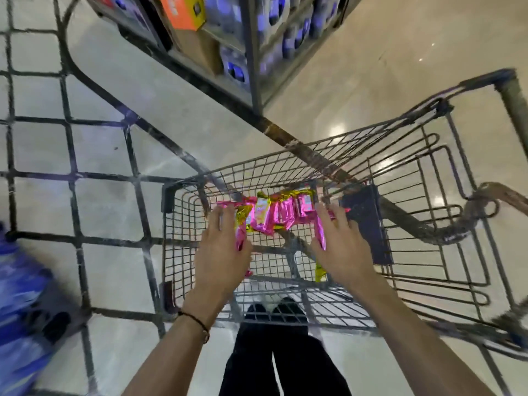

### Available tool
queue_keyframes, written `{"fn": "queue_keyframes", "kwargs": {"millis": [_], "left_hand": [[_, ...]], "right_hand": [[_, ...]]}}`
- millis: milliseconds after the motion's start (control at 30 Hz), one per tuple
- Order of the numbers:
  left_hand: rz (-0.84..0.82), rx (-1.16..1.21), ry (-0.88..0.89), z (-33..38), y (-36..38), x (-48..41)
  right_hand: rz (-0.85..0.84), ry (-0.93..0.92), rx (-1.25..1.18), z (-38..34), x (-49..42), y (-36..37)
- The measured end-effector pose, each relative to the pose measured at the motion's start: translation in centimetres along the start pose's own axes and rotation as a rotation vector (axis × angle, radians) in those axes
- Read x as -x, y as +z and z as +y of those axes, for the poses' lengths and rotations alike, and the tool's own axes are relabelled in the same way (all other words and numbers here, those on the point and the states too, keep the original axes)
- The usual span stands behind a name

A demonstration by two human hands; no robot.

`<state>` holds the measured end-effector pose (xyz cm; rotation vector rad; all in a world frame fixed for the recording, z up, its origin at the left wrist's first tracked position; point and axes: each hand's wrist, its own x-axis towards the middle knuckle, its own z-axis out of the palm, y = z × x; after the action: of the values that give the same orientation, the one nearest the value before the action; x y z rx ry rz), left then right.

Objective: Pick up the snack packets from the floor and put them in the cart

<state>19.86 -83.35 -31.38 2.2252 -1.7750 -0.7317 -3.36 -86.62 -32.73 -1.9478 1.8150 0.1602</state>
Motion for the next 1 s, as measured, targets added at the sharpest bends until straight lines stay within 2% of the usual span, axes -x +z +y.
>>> {"fn": "queue_keyframes", "kwargs": {"millis": [133, 267, 433, 533, 733, 1000], "left_hand": [[-0.157, -0.039, -0.122, -2.8, 7.4, -1.5], [-0.228, -0.065, -0.155, -5.6, 15.4, -3.0], [-0.427, -0.158, -0.237, -9.4, 24.4, -5.6], [-0.474, -0.233, -0.255, -11.3, 28.2, -7.1], [-0.334, -0.236, -0.19, -12.7, 31.8, -8.9], [-0.402, -0.25, -0.138, -11.7, 28.2, -7.6]], "right_hand": [[-0.161, 0.028, -0.043, 1.9, -3.9, 7.0], [-0.293, 0.038, -0.046, 3.5, -7.8, 15.2], [-0.39, 0.024, 0.057, 5.1, -11.4, 24.3], [-0.409, 0.009, 0.09, 5.6, -13.2, 28.0], [-0.358, 0.024, 0.085, 4.9, -14.8, 32.3], [-0.313, 0.121, 0.026, 4.8, -13.2, 28.8]]}}
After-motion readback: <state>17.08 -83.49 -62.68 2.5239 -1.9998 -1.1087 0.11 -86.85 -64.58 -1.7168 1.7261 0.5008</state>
